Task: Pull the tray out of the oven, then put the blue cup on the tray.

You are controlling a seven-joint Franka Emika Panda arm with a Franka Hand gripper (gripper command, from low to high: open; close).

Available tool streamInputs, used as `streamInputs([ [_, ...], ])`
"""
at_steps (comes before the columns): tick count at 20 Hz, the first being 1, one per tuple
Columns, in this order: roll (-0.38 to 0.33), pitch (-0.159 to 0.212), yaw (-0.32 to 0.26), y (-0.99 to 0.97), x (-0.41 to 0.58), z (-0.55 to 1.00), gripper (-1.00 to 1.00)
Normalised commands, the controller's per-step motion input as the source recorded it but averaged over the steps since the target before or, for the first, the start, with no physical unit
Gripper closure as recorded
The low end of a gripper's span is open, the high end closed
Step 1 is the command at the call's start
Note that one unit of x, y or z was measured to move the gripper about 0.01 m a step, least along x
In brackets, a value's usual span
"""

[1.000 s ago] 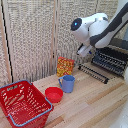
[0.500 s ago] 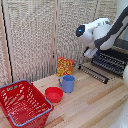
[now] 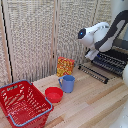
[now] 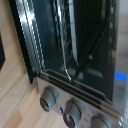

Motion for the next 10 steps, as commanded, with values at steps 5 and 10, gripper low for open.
streamInputs([
  [5, -0.204, 0.026, 0.018, -0.41, 0.023, -0.16, -1.00],
  [10, -0.189, 0.035, 0.035, -0.47, 0.038, -0.23, -1.00],
])
